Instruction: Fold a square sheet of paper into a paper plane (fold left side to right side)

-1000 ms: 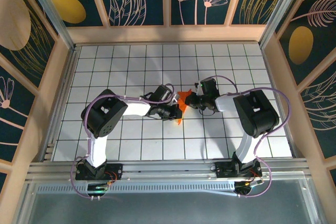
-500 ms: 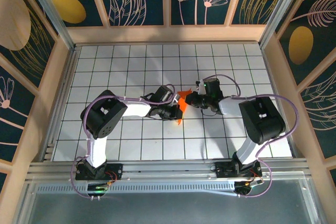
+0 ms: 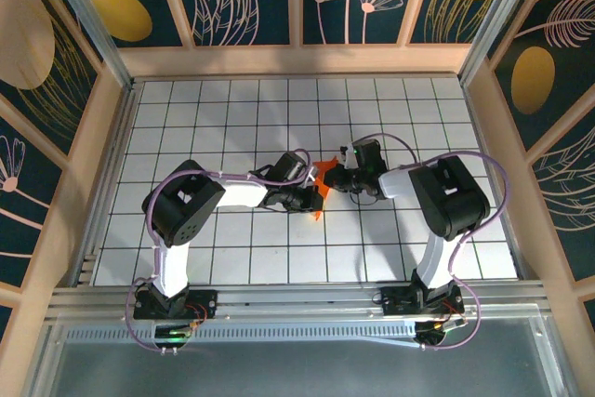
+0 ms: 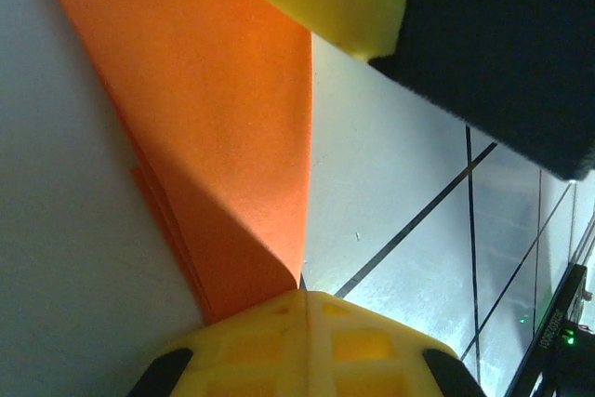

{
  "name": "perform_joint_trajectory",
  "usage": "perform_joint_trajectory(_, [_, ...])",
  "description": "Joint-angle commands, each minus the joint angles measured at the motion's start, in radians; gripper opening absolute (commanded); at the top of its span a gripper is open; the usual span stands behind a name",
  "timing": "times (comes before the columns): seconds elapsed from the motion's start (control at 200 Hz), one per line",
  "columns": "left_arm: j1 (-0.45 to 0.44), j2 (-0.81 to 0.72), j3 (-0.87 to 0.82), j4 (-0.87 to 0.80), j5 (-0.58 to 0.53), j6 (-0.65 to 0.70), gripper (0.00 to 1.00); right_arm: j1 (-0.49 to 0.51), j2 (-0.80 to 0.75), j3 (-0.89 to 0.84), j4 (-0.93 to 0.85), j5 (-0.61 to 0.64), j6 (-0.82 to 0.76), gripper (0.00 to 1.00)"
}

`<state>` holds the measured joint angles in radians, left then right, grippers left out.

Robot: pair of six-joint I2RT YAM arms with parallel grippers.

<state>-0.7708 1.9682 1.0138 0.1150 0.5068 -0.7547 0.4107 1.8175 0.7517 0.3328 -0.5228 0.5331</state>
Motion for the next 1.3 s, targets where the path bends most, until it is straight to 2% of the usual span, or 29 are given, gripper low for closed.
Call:
perform_joint_trajectory(0.0, [0.007,0.033,-0.035,-0.133,-0.106,0.028,0.04,-0.028,0.037,0.034,-0.034,0.062,-0.039,0.0])
perform_joint_trajectory(1.296, [0.007,0.031,-0.064,-0.12,-0.113,0.019,0.03,-0.223,0.193,0.264,-0.145,0.074,-0.124,0.0])
